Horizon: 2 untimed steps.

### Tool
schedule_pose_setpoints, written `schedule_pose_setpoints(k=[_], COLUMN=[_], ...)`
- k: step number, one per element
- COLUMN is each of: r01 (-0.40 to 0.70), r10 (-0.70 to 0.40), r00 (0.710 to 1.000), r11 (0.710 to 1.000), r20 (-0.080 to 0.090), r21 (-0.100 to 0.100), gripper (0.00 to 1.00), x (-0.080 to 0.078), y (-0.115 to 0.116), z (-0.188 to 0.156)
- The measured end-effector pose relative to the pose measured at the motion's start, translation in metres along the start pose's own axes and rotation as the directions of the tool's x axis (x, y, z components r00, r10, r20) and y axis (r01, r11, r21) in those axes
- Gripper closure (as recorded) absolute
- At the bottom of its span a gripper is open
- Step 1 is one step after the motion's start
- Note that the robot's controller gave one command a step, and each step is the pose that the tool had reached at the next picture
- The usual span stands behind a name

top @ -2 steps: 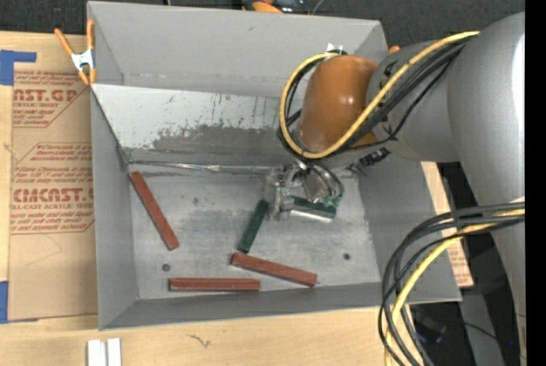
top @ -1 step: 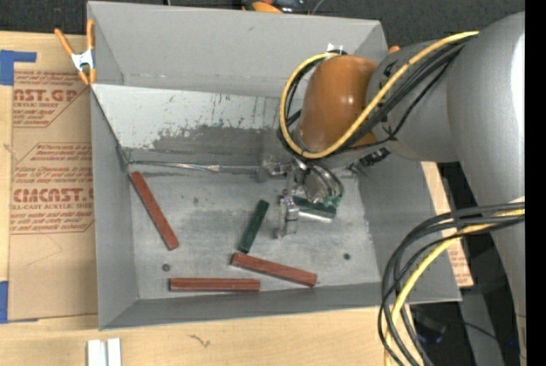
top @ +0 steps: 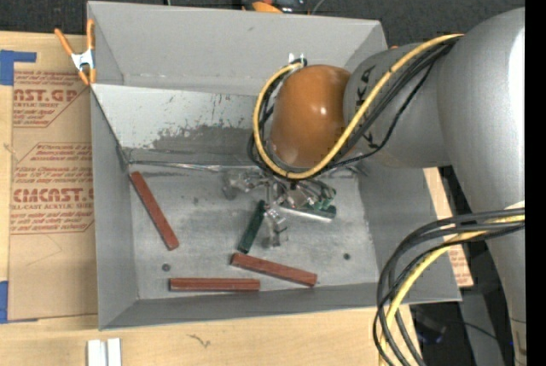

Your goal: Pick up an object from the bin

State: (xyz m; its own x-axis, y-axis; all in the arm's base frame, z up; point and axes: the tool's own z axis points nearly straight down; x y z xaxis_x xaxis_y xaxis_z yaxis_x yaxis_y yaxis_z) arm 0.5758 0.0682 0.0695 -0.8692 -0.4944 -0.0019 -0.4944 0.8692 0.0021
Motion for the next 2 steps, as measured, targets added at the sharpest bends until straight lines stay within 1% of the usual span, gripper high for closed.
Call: schedule_pose_setpoints(k=[1,2], r01=[-0.003,0.295], r10=[0.003,-0.295], r00=[1.000,0.956], r11=[1.000,0.956], r20=[0.000,0.003], r21=[0.001,0.006], gripper=[1.00,1.00], x=[0.000,0.050], y=[-0.002,-0.007], z=[-0.001,-0.144])
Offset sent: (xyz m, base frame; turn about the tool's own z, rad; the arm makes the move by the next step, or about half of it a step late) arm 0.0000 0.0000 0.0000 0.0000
